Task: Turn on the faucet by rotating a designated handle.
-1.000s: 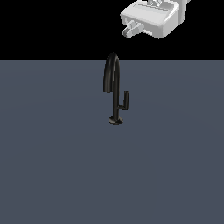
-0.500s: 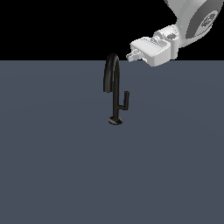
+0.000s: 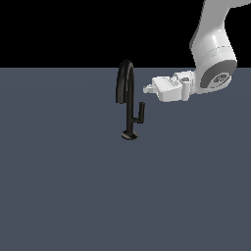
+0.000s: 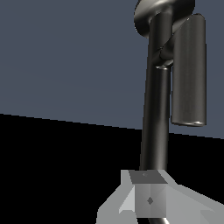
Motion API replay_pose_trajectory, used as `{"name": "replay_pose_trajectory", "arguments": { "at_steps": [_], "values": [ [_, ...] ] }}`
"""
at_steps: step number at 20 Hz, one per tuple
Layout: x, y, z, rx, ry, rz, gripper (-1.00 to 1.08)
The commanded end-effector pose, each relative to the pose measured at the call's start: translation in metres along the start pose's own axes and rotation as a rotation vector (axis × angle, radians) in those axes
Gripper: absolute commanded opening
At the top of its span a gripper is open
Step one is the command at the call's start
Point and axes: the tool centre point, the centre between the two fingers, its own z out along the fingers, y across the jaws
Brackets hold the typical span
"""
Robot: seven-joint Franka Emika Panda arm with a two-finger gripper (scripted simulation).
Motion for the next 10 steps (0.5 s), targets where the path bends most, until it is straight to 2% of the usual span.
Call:
{"name": "replay_pose_trajectory", "arguments": {
  "at_steps": [1, 6, 10],
  "values": [
    [0.019, -0.003, 0.003, 0.046, -0.043, 0.049, -1.00],
    [0.048, -0.006, 0.009, 0.112, -0.103, 0.119, -1.00],
    [0.060, -0.006, 0.013, 0.142, -0.130, 0.150, -1.00]
  ]
}}
